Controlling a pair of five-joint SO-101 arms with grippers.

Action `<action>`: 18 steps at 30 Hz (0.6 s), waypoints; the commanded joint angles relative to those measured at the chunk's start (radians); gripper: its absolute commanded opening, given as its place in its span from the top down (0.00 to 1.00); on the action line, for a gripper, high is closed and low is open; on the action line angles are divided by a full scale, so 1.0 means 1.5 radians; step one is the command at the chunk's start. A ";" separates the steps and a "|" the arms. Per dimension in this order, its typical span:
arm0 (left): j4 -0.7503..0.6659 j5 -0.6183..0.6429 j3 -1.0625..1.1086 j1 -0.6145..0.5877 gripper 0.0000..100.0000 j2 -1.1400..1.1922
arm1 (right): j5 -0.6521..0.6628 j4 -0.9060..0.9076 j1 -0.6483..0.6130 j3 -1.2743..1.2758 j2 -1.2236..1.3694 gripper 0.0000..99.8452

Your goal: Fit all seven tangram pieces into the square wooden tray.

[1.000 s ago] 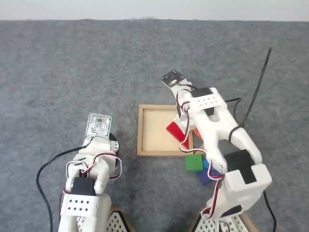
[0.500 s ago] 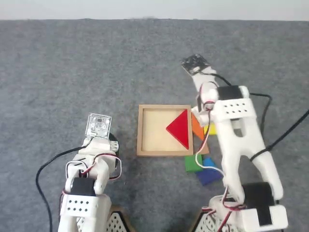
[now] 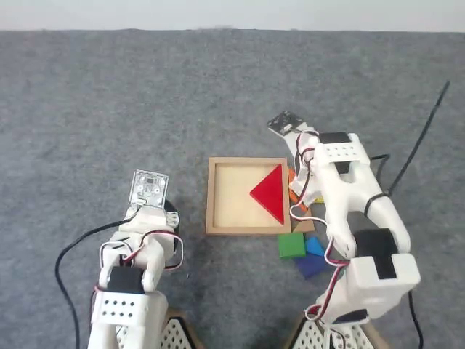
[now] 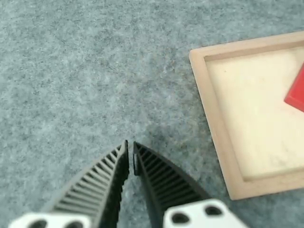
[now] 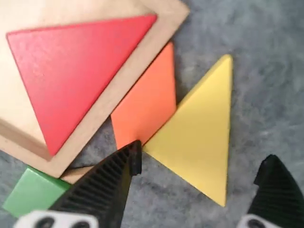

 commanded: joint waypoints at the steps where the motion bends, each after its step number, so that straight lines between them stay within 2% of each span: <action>1: 0.001 0.005 -0.006 -0.003 0.98 -0.008 | 0.025 -0.025 0.017 -0.006 0.006 0.62; 9: 0.001 0.005 -0.006 -0.003 0.98 -0.008 | 0.026 -0.033 0.001 -0.009 0.055 0.62; 18: 0.001 0.005 -0.006 -0.003 0.98 -0.008 | 0.059 0.046 0.001 -0.010 0.057 0.62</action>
